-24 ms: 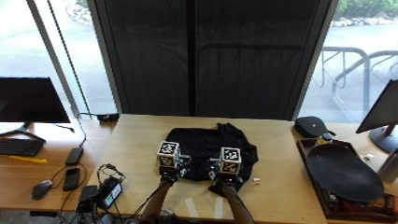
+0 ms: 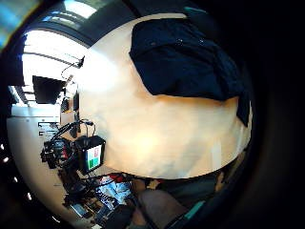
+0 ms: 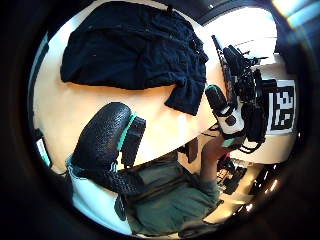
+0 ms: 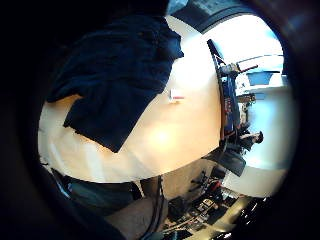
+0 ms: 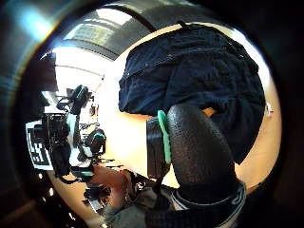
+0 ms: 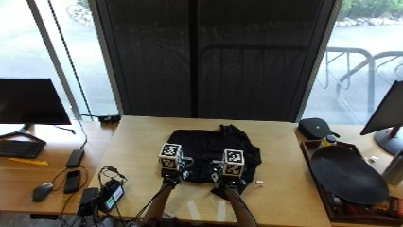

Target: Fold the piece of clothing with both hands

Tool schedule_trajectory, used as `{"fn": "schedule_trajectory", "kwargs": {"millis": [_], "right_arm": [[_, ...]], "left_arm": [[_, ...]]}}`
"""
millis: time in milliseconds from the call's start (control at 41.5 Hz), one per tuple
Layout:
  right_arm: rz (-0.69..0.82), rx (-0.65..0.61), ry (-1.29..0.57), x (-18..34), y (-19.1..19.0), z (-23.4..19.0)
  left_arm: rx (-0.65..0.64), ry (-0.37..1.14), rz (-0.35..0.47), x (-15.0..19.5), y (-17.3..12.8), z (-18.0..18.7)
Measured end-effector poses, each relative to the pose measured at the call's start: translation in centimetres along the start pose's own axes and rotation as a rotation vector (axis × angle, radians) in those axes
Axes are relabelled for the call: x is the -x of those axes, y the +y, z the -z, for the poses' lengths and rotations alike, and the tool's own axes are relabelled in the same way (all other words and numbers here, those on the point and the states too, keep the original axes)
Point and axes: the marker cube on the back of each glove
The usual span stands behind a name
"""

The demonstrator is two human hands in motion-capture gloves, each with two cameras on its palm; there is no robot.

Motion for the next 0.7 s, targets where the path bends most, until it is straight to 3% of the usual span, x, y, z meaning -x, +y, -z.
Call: {"fn": "schedule_trajectory", "kwargs": {"millis": [457,698], "right_arm": [[0.011,-0.029,-0.015,0.1,0.6,1.1],[0.023,-0.02,-0.019,-0.3,0.9,1.5]], "left_arm": [[0.036,-0.006,-0.014,-0.8,0.7,0.1],[0.001,-0.008,-0.018,-0.1,-0.6,-0.6]]}}
